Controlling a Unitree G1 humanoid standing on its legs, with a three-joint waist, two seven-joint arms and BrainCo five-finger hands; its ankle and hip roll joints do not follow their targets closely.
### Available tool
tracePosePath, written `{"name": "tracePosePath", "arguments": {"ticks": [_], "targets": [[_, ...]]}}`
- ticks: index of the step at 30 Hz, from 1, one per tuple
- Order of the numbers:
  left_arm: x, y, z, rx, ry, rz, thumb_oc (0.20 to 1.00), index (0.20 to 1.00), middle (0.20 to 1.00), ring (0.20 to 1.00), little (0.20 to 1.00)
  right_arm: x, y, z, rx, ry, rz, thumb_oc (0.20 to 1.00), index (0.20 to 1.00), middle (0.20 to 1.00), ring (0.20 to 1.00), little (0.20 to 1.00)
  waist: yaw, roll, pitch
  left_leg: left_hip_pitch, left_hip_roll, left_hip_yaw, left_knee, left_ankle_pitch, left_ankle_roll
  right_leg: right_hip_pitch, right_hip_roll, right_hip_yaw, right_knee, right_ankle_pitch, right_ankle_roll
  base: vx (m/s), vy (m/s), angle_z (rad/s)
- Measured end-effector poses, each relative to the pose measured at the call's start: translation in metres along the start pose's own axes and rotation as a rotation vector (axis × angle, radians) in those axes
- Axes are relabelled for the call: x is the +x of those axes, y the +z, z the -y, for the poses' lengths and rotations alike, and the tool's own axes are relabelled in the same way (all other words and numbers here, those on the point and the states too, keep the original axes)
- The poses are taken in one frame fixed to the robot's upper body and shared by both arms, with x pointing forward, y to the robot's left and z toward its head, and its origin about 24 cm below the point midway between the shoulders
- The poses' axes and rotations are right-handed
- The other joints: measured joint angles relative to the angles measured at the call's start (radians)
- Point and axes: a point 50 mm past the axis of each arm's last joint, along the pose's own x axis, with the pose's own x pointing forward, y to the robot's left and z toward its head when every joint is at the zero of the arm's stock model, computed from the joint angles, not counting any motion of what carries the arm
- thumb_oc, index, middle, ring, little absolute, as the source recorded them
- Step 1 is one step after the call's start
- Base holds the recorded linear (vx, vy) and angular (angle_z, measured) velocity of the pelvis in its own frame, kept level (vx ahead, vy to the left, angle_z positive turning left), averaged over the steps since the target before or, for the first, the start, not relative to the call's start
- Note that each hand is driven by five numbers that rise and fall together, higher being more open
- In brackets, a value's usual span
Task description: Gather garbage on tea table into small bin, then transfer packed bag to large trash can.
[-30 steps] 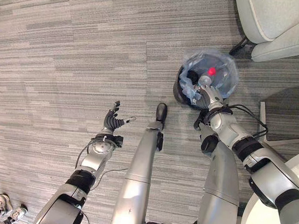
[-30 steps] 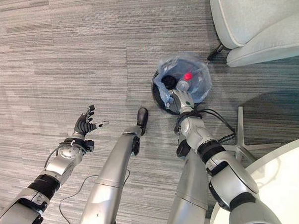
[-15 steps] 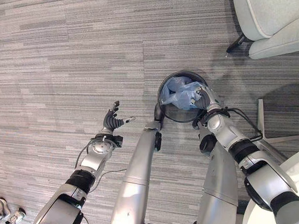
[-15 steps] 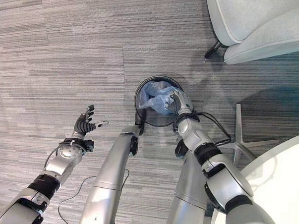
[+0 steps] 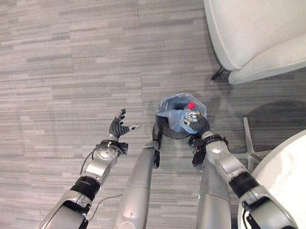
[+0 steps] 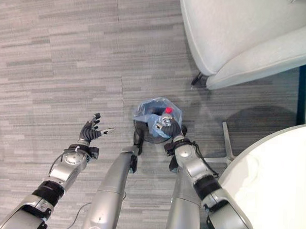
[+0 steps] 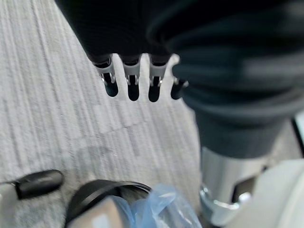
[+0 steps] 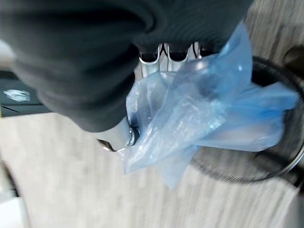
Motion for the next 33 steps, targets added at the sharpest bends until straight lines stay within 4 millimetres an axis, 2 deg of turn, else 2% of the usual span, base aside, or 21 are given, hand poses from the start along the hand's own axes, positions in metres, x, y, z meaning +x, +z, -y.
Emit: {"name": "tracePosePath", "arguments": {"ticks": [2, 7, 10, 13, 14, 16, 17, 18, 19, 20, 21, 23, 24, 25, 26, 27, 28, 29, 30, 32, 33], "targets": [[-0.008, -0.016, -0.005, 0.005, 0.011, -0.050, 1.000, 1.000, 1.000, 1.000, 1.000, -0.008, -0.003, -0.006, 0.040, 0.028, 0.017, 0.200, 0.200, 0.200, 0.200, 0.200, -0.009, -0.023, -0.033, 0.080, 0.002, 0.009, -0.045, 0.002, 0.000, 0.073, 0.008, 0.001, -0.040, 0.003, 0.007, 0.06, 0.044, -0.12], [-0.020, -0.034, -0.006, 0.005, -0.006, -0.101, 1.000, 1.000, 1.000, 1.000, 1.000, -0.023, 0.009, -0.004, 0.049, 0.069, 0.095, 0.200, 0.200, 0.200, 0.200, 0.200, -0.007, -0.035, -0.030, 0.269, 0.005, 0.022, -0.124, 0.013, 0.000, 0.260, 0.026, -0.004, -0.141, 0.045, 0.003, 0.02, 0.079, -0.10], [-0.034, -0.049, -0.013, 0.006, 0.004, -0.142, 1.000, 1.000, 1.000, 1.000, 1.000, -0.033, 0.021, -0.001, 0.050, 0.065, 0.179, 0.200, 0.200, 0.200, 0.200, 0.200, -0.017, -0.046, -0.032, 0.405, 0.010, 0.048, -0.199, 0.016, 0.007, 0.399, 0.043, 0.005, -0.237, 0.066, 0.026, 0.04, 0.119, -0.24], [-0.046, -0.053, -0.024, 0.024, 0.020, -0.140, 1.000, 1.000, 1.000, 1.000, 1.000, -0.039, 0.036, -0.001, 0.035, 0.070, 0.253, 0.200, 0.200, 0.200, 0.200, 0.200, -0.027, -0.068, -0.044, 0.466, 0.006, 0.082, -0.227, 0.022, 0.018, 0.430, 0.053, 0.038, -0.256, 0.103, 0.048, -0.02, 0.106, -0.39], [-0.051, -0.056, -0.027, 0.019, 0.032, -0.144, 1.000, 1.000, 1.000, 1.000, 1.000, -0.039, 0.042, 0.000, 0.030, 0.065, 0.287, 0.200, 0.200, 0.200, 0.200, 0.200, -0.027, -0.069, -0.045, 0.486, 0.011, 0.107, -0.234, 0.020, 0.023, 0.432, 0.053, 0.053, -0.259, 0.125, 0.079, -0.10, 0.075, -0.60], [-0.053, -0.059, -0.029, 0.023, 0.034, -0.155, 1.000, 1.000, 1.000, 1.000, 1.000, -0.037, 0.047, 0.003, 0.027, 0.051, 0.313, 0.200, 0.200, 0.200, 0.200, 0.200, -0.037, -0.065, -0.046, 0.492, 0.014, 0.128, -0.226, 0.017, 0.031, 0.440, 0.055, 0.067, -0.269, 0.162, 0.103, -0.18, 0.027, -0.41], [-0.050, -0.054, -0.027, 0.018, 0.030, -0.136, 1.000, 1.000, 1.000, 1.000, 1.000, -0.037, 0.048, 0.005, 0.016, 0.045, 0.315, 0.200, 0.200, 0.200, 0.200, 0.200, -0.035, -0.050, -0.042, 0.494, 0.041, 0.140, -0.228, 0.033, 0.055, 0.435, 0.067, 0.093, -0.225, 0.145, 0.160, -0.23, -0.033, -0.25], [-0.048, -0.050, -0.026, 0.013, 0.027, -0.118, 1.000, 1.000, 1.000, 1.000, 1.000, -0.037, 0.048, 0.006, 0.003, 0.044, 0.315, 0.200, 0.200, 0.200, 0.200, 0.200, -0.031, -0.045, -0.042, 0.492, 0.053, 0.135, -0.226, 0.037, 0.053, 0.417, 0.073, 0.107, -0.091, 0.041, 0.144, -0.27, -0.082, -0.12], [-0.047, -0.047, -0.026, 0.012, 0.021, -0.104, 1.000, 1.000, 1.000, 1.000, 1.000, -0.037, 0.049, 0.007, -0.006, 0.043, 0.317, 0.200, 0.200, 0.200, 0.200, 0.200, -0.025, -0.044, -0.044, 0.495, 0.058, 0.127, -0.226, 0.051, 0.051, 0.417, 0.082, 0.132, 0.064, -0.055, 0.147, -0.19, -0.108, 0.10], [-0.047, -0.045, -0.026, 0.013, 0.016, -0.099, 1.000, 1.000, 1.000, 1.000, 1.000, -0.038, 0.050, 0.010, -0.009, 0.039, 0.323, 0.200, 0.200, 0.200, 0.200, 0.200, -0.019, -0.044, -0.044, 0.496, 0.061, 0.119, -0.228, 0.059, 0.050, 0.433, 0.091, 0.153, 0.161, -0.116, 0.146, -0.23, -0.139, 0.15], [-0.046, -0.043, -0.026, 0.024, 0.013, -0.089, 1.000, 1.000, 1.000, 1.000, 1.000, -0.038, 0.053, 0.015, -0.012, 0.020, 0.337, 0.200, 0.200, 0.200, 0.200, 0.200, 0.006, -0.044, -0.044, 0.493, 0.065, 0.110, -0.226, 0.073, 0.044, 0.488, 0.123, 0.211, 0.271, -0.202, 0.160, -0.19, -0.184, 0.15], [-0.048, -0.041, -0.029, 0.048, 0.009, -0.074, 1.000, 1.000, 1.000, 1.000, 1.000, -0.036, 0.059, 0.019, -0.021, 0.010, 0.365, 0.200, 0.200, 0.200, 0.200, 0.200, 0.031, -0.034, -0.054, 0.453, 0.075, 0.104, -0.226, 0.103, 0.034, 0.545, 0.149, 0.224, 0.243, -0.270, 0.163, -0.15, -0.222, 0.03], [-0.046, -0.037, -0.029, 0.063, 0.008, -0.058, 1.000, 1.000, 1.000, 1.000, 1.000, -0.034, 0.062, 0.021, -0.034, 0.007, 0.370, 0.200, 0.200, 0.200, 0.200, 0.200, 0.042, -0.028, -0.052, 0.432, 0.074, 0.091, -0.230, 0.124, 0.019, 0.588, 0.174, 0.232, 0.134, -0.315, 0.119, -0.20, -0.240, 0.10], [-0.045, -0.034, -0.029, 0.062, 0.007, -0.046, 1.000, 1.000, 1.000, 1.000, 1.000, -0.033, 0.061, 0.025, -0.039, -0.006, 0.364, 0.200, 0.200, 0.200, 0.200, 0.200, 0.047, -0.026, -0.053, 0.413, 0.071, 0.073, -0.229, 0.141, 0.006, 0.658, 0.193, 0.239, -0.028, -0.348, 0.039, -0.14, -0.134, 0.25], [-0.044, -0.036, -0.024, 0.039, 0.007, -0.055, 1.000, 1.000, 1.000, 1.000, 1.000, -0.031, 0.059, 0.032, -0.052, -0.025, 0.347, 0.200, 0.200, 0.200, 0.200, 0.200, 0.061, 0.023, -0.045, 0.404, 0.105, 0.035, -0.239, 0.180, -0.016, 0.679, 0.241, 0.213, -0.074, -0.275, 0.021, -0.25, -0.206, 0.24], [-0.044, -0.036, -0.022, 0.047, -0.008, -0.052, 1.000, 1.000, 1.000, 1.000, 1.000, -0.031, 0.055, 0.035, -0.066, -0.031, 0.328, 0.200, 0.200, 0.200, 0.200, 0.200, 0.073, 0.025, -0.057, 0.401, 0.128, 0.025, -0.279, 0.220, -0.048, 0.659, 0.264, 0.220, -0.093, -0.262, 0.005, -0.32, -0.163, 0.10], [-0.046, -0.037, -0.023, 0.051, -0.008, -0.050, 1.000, 1.000, 1.000, 1.000, 1.000, -0.031, 0.054, 0.037, -0.064, -0.042, 0.324, 0.200, 0.200, 0.200, 0.200, 0.200, 0.093, 0.031, -0.068, 0.396, 0.156, 0.022, -0.325, 0.218, -0.098, 0.637, 0.303, 0.206, -0.084, -0.269, -0.025, -0.45, -0.200, 0.23], [-0.046, -0.032, -0.022, 0.049, -0.024, -0.029, 1.000, 1.000, 1.000, 1.000, 1.000, -0.031, 0.059, 0.040, -0.082, -0.046, 0.341, 0.200, 0.200, 0.200, 0.200, 0.200, 0.093, 0.038, -0.078, 0.377, 0.174, 0.018, -0.415, 0.215, -0.115, 0.575, 0.317, 0.177, -0.064, -0.233, -0.067, -0.43, -0.153, 0.40], [-0.044, -0.023, -0.019, 0.043, -0.036, 0.006, 1.000, 1.000, 1.000, 1.000, 1.000, -0.030, 0.064, 0.043, -0.100, -0.053, 0.353, 0.200, 0.200, 0.200, 0.200, 0.200, 0.093, 0.034, -0.077, 0.365, 0.171, 0.022, -0.454, 0.185, -0.153, 0.540, 0.299, 0.155, -0.068, -0.216, -0.088, -0.37, -0.107, 0.64], [-0.040, -0.015, -0.014, 0.034, -0.057, 0.036, 1.000, 1.000, 1.000, 1.000, 1.000, -0.029, 0.064, 0.047, -0.113, -0.064, 0.348, 0.200, 0.200, 0.200, 0.200, 0.200, 0.085, 0.034, -0.078, 0.337, 0.157, 0.029, -0.428, 0.159, -0.154, 0.518, 0.272, 0.114, -0.094, -0.175, -0.114, -0.23, -0.072, 0.63], [-0.038, -0.008, -0.012, 0.045, -0.081, 0.062, 1.000, 1.000, 1.000, 1.000, 1.000, -0.029, 0.064, 0.043, -0.112, -0.052, 0.346, 0.200, 0.200, 0.200, 0.200, 0.200, 0.065, 0.024, -0.084, 0.324, 0.137, 0.063, -0.310, 0.126, -0.114, 0.517, 0.247, 0.088, -0.134, -0.141, -0.129, -0.11, -0.059, 0.75]]}}
